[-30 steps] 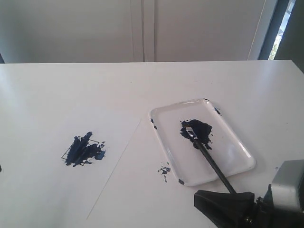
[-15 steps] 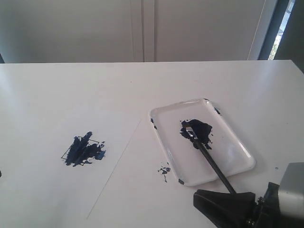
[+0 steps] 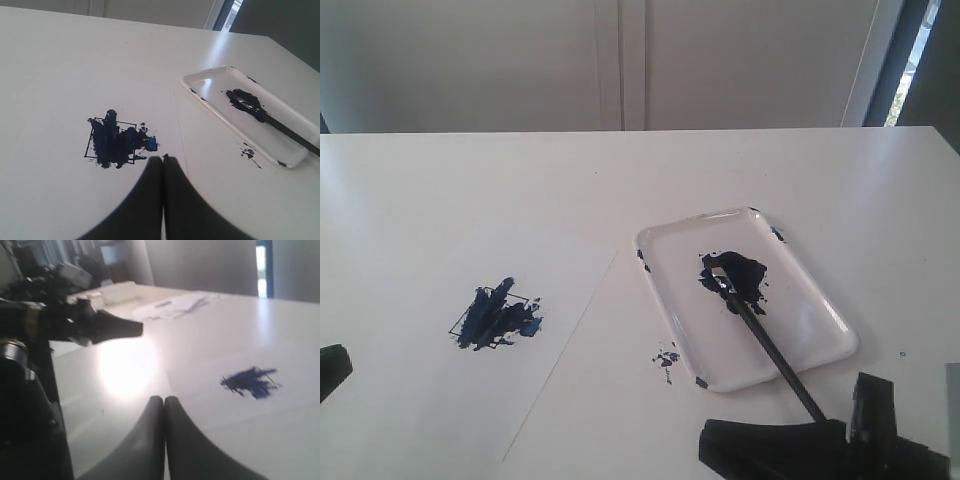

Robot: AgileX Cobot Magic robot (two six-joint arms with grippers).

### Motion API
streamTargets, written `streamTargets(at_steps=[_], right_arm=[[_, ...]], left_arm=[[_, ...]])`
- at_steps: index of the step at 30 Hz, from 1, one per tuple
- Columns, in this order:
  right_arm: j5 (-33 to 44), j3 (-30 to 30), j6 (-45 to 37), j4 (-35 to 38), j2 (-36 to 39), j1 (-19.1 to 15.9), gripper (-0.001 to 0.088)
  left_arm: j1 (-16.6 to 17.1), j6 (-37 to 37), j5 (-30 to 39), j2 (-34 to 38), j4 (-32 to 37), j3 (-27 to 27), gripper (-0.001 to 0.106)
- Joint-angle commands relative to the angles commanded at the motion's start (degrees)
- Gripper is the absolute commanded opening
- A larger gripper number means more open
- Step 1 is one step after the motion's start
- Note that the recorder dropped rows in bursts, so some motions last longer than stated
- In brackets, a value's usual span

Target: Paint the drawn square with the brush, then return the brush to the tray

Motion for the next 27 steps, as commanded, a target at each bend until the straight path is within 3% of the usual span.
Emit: streamTargets(at_steps=[7,11,27], right_arm=[[3.5,0.0,7.4,0.4,0.0,0.0,0.0000],[3.6,0.0,7.4,0.4,0.0,0.0,0.0000],[3.6,0.0,7.4,0.4,0.0,0.0,0.0000]], left_arm=[[0.0,-1.5,-5.9,0.0,3.8,0.0,0.000],[0.0,-0.9,-9.4,0.0,4.1,0.0,0.000],[0.0,-0.9,-9.9,0.0,4.1,0.0,0.000]])
